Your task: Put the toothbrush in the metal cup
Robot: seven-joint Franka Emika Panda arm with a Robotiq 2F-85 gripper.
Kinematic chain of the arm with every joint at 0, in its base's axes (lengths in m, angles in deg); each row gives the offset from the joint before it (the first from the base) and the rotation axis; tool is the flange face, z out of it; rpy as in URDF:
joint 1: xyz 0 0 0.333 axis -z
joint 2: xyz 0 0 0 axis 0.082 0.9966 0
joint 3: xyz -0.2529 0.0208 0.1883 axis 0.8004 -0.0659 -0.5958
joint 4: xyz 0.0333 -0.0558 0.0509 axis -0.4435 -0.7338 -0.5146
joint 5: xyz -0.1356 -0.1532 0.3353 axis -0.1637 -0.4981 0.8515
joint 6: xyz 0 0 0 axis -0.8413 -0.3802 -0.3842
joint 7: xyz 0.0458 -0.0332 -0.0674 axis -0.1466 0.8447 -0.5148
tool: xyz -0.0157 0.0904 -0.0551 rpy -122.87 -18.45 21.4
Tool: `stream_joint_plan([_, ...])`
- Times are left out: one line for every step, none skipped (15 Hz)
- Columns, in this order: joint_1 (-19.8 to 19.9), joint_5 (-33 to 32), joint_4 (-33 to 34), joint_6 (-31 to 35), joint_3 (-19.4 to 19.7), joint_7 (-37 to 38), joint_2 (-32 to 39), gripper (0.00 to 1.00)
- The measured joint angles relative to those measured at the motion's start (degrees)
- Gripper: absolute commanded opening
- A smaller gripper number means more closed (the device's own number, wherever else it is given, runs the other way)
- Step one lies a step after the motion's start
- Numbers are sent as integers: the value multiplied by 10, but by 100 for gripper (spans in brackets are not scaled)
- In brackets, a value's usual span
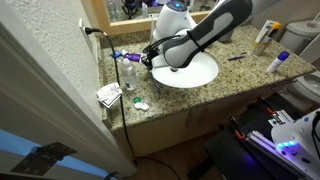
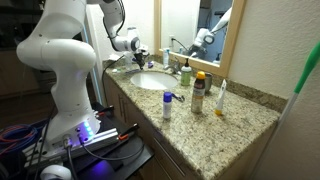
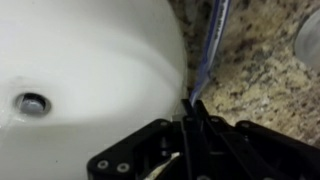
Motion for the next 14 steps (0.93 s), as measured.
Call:
stream_joint_plan([-1, -1, -11, 24, 10, 6, -14, 1])
stream_joint_plan([-3, -8, -28, 51, 26, 14, -35, 1])
stream_joint_plan([-11, -19, -48, 77, 48, 26, -60, 1])
stream_joint_plan([-26, -40, -70, 100, 82, 43, -88, 1])
stream_joint_plan([-48, -75, -92, 120, 125, 70, -115, 1])
stream_joint_plan([-67, -124, -111, 134, 170, 103, -140, 1])
stream_joint_plan([-82, -176, -125, 140, 216, 136, -162, 1])
stream_joint_plan([-93, -229, -131, 141, 263, 168, -181, 1])
stream_joint_plan([-104, -281, -133, 141, 309, 205, -197, 5])
stream_joint_plan([-106, -296, -133, 141, 330, 214, -207, 5])
stream_joint_plan([-101, -294, -134, 140, 328, 209, -211, 5])
stream_joint_plan([-102, -292, -134, 140, 323, 208, -210, 1])
stream_joint_plan([-105, -289, -134, 140, 315, 209, -206, 1])
stream_joint_plan([-108, -288, -134, 140, 312, 212, -203, 1])
